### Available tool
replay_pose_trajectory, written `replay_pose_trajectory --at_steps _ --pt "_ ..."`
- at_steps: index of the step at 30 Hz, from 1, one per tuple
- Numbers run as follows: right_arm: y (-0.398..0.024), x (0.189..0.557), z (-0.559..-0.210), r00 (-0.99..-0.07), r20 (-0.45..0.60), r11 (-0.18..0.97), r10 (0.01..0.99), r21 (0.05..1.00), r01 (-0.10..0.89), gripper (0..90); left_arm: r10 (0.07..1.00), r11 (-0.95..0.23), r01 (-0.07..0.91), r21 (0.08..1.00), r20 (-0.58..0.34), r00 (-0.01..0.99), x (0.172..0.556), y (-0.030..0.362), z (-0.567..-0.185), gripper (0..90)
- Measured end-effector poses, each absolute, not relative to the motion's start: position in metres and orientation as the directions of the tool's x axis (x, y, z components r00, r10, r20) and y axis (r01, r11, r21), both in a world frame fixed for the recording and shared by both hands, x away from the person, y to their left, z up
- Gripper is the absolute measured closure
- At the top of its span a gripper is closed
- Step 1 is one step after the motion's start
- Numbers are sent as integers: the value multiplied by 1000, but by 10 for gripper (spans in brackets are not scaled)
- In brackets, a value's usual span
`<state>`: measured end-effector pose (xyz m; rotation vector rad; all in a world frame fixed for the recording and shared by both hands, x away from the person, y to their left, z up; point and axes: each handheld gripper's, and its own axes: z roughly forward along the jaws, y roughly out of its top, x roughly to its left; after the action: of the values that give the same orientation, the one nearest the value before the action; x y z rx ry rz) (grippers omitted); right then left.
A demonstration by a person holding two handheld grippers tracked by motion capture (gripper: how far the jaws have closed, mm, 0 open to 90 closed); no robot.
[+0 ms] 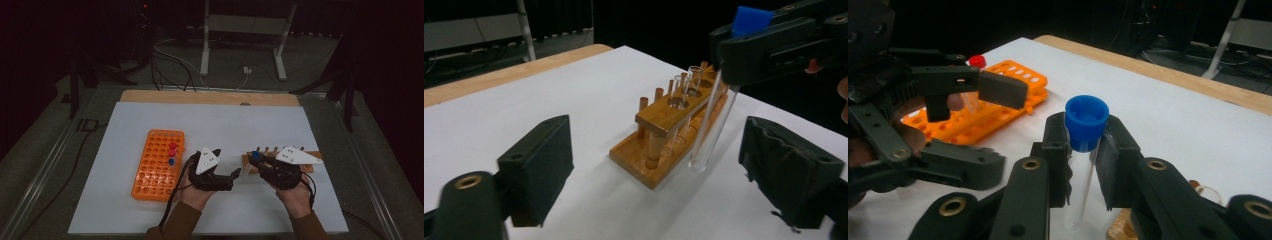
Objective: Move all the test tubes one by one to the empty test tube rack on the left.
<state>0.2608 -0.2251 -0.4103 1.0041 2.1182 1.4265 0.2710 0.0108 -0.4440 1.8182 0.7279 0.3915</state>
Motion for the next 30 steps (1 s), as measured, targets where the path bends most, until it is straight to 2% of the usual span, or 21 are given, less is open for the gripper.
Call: replay_pose_trajectory --at_steps 6,21,25,27,30 --pt "-217 260 -413 -680 70 234 730 909 345 761 625 -251 276 928 -62 778 268 -1 -446 222" --pt "-209 257 -415 -709 72 249 702 907 339 761 570 -301 248 921 -35 821 264 -14 -450 738" --pt "-209 257 -416 -707 74 247 703 907 340 752 572 -323 226 919 -1 820 261 -15 -449 773" --pt "-210 257 -415 -709 82 230 701 914 334 678 578 -325 227 918 3 816 261 -14 -449 775" --pt "-215 259 -412 -704 110 195 701 921 338 505 591 -324 233 917 4 806 262 -10 -449 776"
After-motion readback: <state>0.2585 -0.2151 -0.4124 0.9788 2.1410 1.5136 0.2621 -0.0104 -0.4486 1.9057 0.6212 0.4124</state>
